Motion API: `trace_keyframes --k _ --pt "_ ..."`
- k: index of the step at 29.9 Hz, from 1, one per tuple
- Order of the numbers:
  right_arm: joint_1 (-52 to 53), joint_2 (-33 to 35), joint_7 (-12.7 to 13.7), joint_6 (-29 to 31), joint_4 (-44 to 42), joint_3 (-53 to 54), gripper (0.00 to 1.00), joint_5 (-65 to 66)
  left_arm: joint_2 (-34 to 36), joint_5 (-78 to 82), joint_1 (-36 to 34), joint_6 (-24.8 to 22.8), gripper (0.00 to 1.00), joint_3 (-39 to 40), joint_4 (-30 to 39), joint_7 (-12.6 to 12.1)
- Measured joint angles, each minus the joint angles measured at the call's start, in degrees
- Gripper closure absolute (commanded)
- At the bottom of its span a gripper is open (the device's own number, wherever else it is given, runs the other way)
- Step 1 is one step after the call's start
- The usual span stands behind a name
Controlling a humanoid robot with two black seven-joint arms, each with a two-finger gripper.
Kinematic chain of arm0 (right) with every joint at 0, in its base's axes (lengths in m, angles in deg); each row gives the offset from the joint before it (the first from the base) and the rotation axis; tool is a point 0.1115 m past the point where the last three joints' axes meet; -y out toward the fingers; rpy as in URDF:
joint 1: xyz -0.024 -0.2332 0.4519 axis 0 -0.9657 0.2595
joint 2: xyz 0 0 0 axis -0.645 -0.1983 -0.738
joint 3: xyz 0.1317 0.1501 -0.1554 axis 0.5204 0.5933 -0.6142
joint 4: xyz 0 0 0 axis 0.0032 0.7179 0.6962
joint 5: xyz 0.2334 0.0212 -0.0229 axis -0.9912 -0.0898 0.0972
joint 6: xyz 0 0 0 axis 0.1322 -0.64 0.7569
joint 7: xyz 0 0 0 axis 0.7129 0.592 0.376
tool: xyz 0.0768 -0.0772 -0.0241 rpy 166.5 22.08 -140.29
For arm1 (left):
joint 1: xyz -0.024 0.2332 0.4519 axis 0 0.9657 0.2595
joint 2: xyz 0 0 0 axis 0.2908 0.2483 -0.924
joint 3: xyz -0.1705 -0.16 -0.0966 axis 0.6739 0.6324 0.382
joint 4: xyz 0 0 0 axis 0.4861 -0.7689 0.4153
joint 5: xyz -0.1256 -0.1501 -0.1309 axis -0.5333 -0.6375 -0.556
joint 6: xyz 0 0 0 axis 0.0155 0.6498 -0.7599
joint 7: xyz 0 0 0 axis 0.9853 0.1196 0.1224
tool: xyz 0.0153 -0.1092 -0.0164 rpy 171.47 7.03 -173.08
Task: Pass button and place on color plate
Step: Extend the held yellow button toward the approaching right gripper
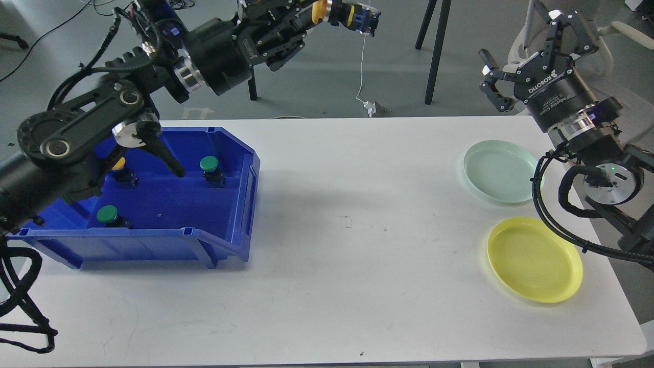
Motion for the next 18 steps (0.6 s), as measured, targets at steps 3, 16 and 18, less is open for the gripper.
trace_keyframes --k 3,16,18 --pt "-0.33 0.02 0.0 0.0 3.94 -1.3 0.02 4.62 -2.91 2.15 1.67 0.0 0.86 0.0 -1.3 0.0" --pt "3.04 -4.01 0.0 0.0 6.16 -7.57 0.03 7.71 -5.82 2.99 5.3 -0.01 0.85 -0.06 -1.86 0.0" --pt "4.18 -4.78 0.0 0.0 6.16 -9.16 0.03 7.72 -5.9 2.99 5.31 -0.01 0.85 -0.04 -1.85 0.0"
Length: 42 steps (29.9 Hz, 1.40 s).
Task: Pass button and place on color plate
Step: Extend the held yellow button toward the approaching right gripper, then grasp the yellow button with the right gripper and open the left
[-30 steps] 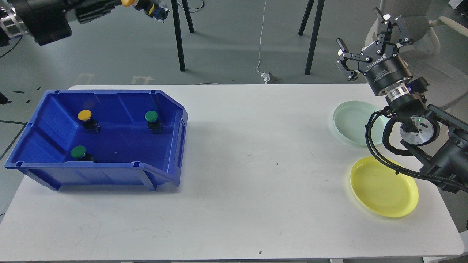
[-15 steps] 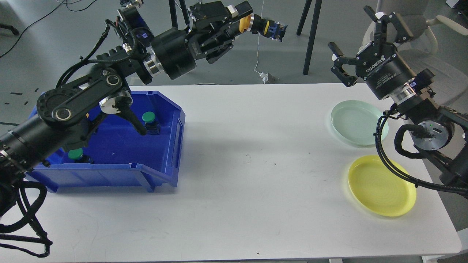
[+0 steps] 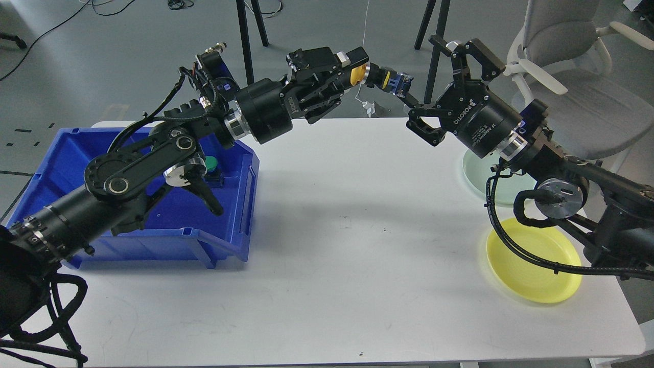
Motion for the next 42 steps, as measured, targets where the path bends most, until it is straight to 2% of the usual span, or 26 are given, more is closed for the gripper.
trace_keyframes --k 5,13,23,27,42 --pt "2.48 -1.75 0.0 0.0 0.0 -4.21 0.05 0.08 -0.03 0.0 0.02 0.0 0.85 0.02 0.0 0.0" --pt "2.78 -1.94 0.0 0.0 0.31 -4.87 0.1 0.08 -0.08 -0.11 0.02 0.0 0.85 0.02 -0.01 0.0" --pt "2.14 -0.94 0.0 0.0 3.0 -4.7 0.25 0.09 -0.07 -0.38 0.04 0.0 0.85 0.03 -0.13 0.0" --pt "1.95 -0.77 0.0 0.0 3.06 -4.07 0.34 0.04 -0.07 -0.59 0.04 0.0 0.85 0.08 -0.67 0.0" --pt "1.37 -0.61 0.02 0.0 3.33 -1.76 0.83 -0.08 -0.5 -0.7 -0.01 0.01 0.85 0.18 -0.83 0.11"
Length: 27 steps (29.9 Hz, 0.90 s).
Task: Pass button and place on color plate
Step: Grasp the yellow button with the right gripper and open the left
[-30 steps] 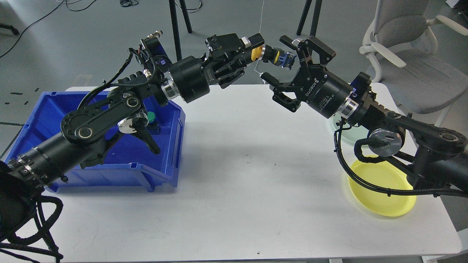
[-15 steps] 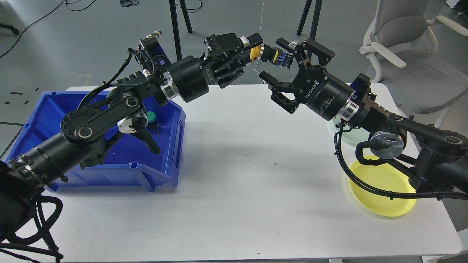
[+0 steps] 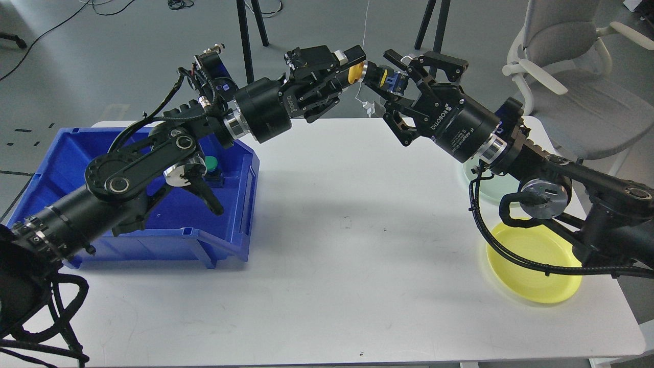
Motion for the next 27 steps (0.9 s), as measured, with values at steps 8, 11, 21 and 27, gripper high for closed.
trace_keyframes --k 8,11,21,27 --pt "-0.64 -0.08 0.04 0.0 0.0 1.59 0.91 0.02 -0.16 0.1 0.25 -0.02 0.85 -0.1 0.09 0.0" --pt "-0.69 -0.1 0.04 0.0 0.0 1.76 0.92 0.02 -0.35 0.19 0.28 -0.02 0.83 -0.11 0.09 -0.01" --pt "-0.86 -0.47 0.01 -0.02 -0.01 1.83 0.94 0.0 -0.66 0.24 0.4 -0.02 0.45 -0.15 0.01 -0.15" --pt "-1.17 -0.59 -0.15 -0.01 -0.01 1.65 0.96 0.02 -0.85 0.14 0.45 -0.03 0.32 -0.15 -0.02 -0.29"
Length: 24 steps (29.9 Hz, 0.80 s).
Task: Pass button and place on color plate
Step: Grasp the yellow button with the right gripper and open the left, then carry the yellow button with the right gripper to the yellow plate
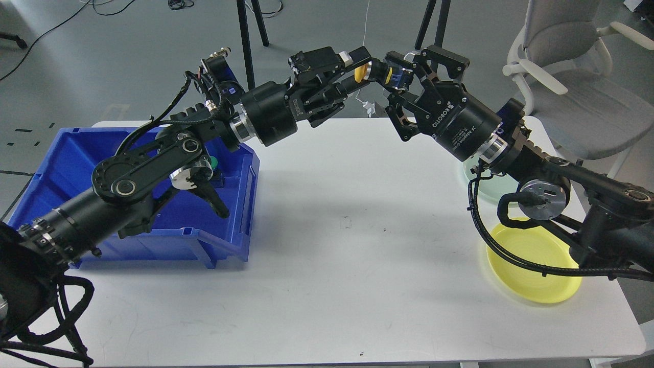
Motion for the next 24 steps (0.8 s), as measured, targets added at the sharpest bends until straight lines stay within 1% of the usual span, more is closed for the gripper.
trace_keyframes --k 2,6,15,19,24 --pt "-0.08 -0.01 0.0 0.03 0.08 -0.3 0.96 0.09 -0.01 -0.01 0.0 0.0 0.29 0.0 0.02 0.05" --pt "-0.38 -0.01 0.08 0.04 0.07 -0.63 0.96 0.4 -0.01 -0.11 -0.01 0.01 0.26 0.06 0.06 0.15" --pt "-3.31 1.09 0.14 0.06 0.21 0.06 0.96 1.59 -0.1 -0.89 0.0 0.02 0.22 0.09 0.01 0.2" --pt "-6.98 6.44 0.15 -0.01 0.9 3.37 0.96 1.69 -0.04 -1.5 0.43 0.02 0.21 0.13 -0.03 0.21" --pt "-15.28 12.81 0.14 -0.01 1.17 9.75 0.96 1.72 -0.08 -1.59 0.75 0.03 0.21 0.69 -0.03 0.21"
